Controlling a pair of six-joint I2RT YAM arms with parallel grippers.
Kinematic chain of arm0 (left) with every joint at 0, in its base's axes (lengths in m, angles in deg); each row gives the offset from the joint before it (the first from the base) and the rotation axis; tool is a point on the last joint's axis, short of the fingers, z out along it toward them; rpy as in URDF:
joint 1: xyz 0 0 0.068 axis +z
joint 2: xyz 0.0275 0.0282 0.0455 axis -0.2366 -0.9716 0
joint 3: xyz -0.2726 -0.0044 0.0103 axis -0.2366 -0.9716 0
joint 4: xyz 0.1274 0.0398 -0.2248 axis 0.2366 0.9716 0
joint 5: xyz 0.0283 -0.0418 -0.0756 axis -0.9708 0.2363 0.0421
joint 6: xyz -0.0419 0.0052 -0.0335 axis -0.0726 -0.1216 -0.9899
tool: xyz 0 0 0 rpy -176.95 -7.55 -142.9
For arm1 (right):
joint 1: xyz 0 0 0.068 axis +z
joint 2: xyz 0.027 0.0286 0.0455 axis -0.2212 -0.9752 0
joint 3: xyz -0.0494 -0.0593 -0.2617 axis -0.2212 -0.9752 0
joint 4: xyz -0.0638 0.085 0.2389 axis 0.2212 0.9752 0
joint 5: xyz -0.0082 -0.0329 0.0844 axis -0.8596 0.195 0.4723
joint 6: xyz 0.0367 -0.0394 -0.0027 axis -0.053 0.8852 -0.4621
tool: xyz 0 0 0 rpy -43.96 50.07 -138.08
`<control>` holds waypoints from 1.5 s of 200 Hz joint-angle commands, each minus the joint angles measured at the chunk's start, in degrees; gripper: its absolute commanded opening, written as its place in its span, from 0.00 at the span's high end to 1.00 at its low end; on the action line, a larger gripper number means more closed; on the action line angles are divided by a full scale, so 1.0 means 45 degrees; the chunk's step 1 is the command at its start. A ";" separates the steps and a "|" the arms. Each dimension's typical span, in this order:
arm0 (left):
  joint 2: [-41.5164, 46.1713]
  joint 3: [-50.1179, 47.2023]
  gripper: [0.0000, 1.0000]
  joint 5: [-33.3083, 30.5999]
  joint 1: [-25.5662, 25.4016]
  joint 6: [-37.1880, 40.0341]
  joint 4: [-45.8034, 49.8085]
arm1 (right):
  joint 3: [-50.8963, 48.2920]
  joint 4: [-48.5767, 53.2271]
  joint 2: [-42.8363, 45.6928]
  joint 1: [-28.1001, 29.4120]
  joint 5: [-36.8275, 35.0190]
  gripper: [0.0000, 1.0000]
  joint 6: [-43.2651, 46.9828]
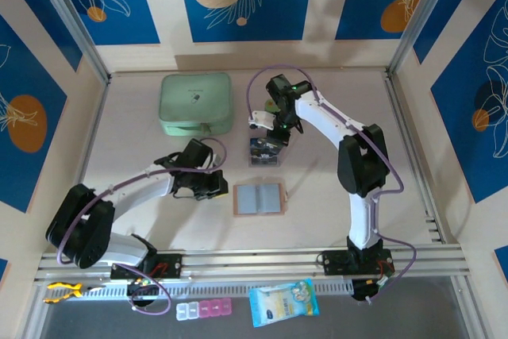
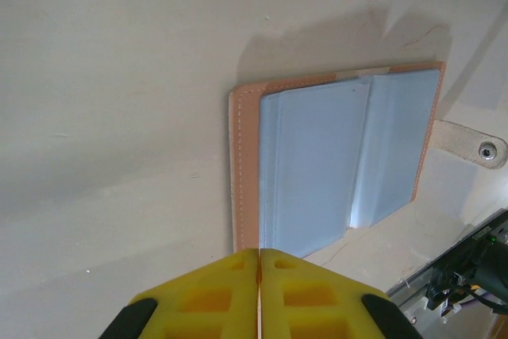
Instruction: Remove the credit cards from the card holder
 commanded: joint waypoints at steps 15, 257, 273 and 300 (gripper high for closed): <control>0.0318 -0.0313 0.92 -0.0126 0.0236 0.0189 0.0260 | 0.0184 0.0132 -0.0459 0.0092 0.0600 0.97 0.0485; -0.0169 0.2030 0.00 -0.7819 0.3435 0.5365 0.1605 | -0.8258 -0.6838 0.6393 -0.3367 0.0343 0.01 -0.7641; 0.0119 0.1672 0.00 -0.8935 0.3756 0.5697 0.1018 | -0.9388 -0.7941 0.6999 -0.4030 0.0414 0.01 -0.8896; 0.0811 0.0942 0.00 -1.1098 0.4015 0.6227 -0.0207 | -1.1503 -1.0211 0.7945 -0.5447 0.1015 0.01 -1.0577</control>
